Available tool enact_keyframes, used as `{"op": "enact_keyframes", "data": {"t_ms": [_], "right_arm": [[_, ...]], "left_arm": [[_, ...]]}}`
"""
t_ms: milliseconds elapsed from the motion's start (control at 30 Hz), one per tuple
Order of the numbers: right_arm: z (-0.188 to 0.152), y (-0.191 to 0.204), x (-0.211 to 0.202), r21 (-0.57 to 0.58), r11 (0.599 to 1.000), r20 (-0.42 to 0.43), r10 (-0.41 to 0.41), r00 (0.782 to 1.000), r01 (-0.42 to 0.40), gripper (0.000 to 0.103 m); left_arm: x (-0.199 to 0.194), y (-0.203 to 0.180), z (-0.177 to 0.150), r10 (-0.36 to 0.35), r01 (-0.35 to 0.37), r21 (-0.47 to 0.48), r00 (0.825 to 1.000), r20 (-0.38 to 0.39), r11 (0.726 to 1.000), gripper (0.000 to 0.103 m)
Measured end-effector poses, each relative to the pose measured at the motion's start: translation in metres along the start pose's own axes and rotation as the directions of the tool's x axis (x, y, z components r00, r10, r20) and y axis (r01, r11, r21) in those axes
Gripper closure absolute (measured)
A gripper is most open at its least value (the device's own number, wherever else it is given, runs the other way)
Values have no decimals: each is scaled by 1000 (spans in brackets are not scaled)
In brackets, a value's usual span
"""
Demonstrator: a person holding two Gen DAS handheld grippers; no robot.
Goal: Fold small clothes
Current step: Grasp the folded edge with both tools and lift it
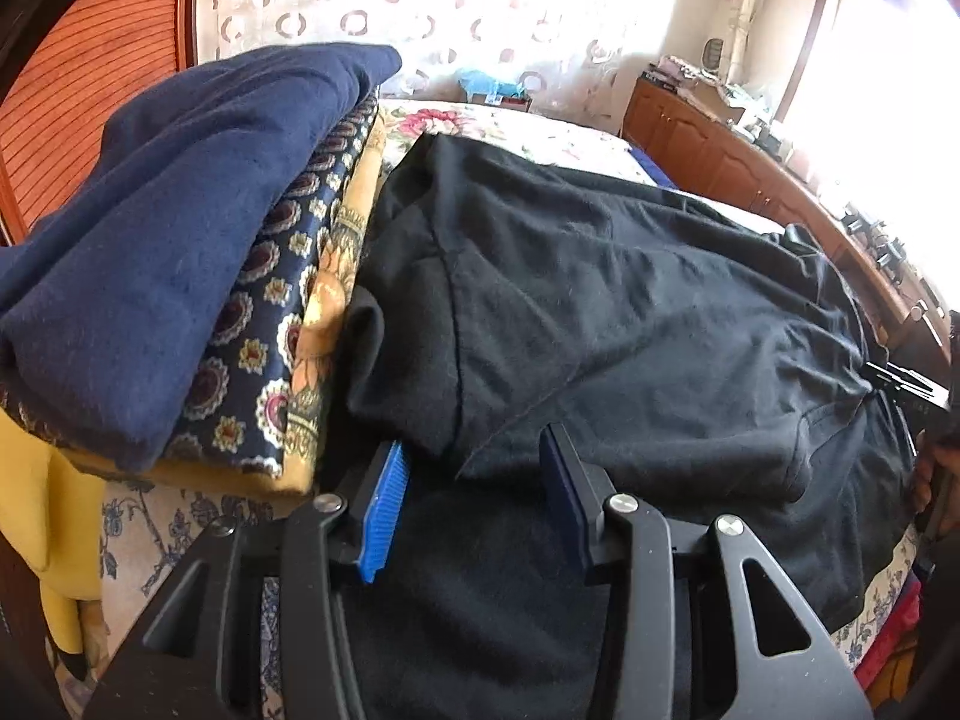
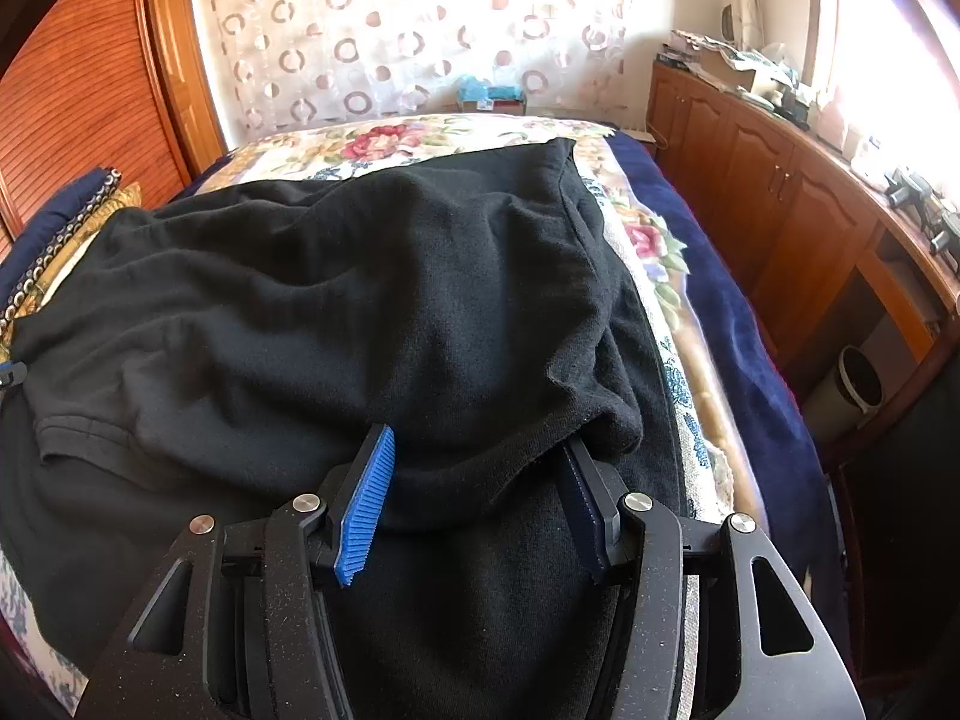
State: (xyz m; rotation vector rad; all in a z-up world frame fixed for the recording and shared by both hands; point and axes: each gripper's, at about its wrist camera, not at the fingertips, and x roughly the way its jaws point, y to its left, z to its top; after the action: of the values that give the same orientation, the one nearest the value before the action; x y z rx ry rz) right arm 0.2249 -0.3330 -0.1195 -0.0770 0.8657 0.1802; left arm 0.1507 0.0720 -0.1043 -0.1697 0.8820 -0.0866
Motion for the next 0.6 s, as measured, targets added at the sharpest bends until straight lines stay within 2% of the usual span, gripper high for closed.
{"op": "enact_keyframes", "data": {"t_ms": [33,67,133,167,300,333,367,433,467,600], "right_arm": [[0,0,0,0,1000,0,-1,1000,1,49],[0,0,0,-1,1000,0,-1,1000,1,49],[0,0,0,-1,1000,0,-1,1000,1,49],[0,0,0,-1,1000,0,-1,1000,1,49],[0,-1,-2,12,1000,5,0,1000,0,49],[0,-3,-3,26,1000,11,5,1000,-5,61],[2,-4,-5,36,999,24,14,1000,-15,81],[2,-4,-7,27,999,29,39,999,-40,96],[2,-5,-8,30,998,35,51,998,-52,100],[4,-5,-26,25,996,103,83,991,-86,102]], "left_arm": [[-1,-1,1,-2,2,7,1000,7,1000,66],[-2,-1,1,1,-1,13,1000,18,1000,81],[-1,-2,4,9,-9,24,1000,23,1000,95],[-2,-3,4,6,-7,33,1000,26,999,99],[-13,-8,5,1,-6,50,995,96,999,103],[-18,-11,5,-3,-3,59,994,109,998,103],[-23,-13,6,-7,-1,63,992,122,998,103],[-34,-16,7,-17,7,67,989,149,998,103],[-40,-17,7,-17,6,68,987,162,998,103],[-60,-20,11,1,-14,58,976,220,998,103]]}}
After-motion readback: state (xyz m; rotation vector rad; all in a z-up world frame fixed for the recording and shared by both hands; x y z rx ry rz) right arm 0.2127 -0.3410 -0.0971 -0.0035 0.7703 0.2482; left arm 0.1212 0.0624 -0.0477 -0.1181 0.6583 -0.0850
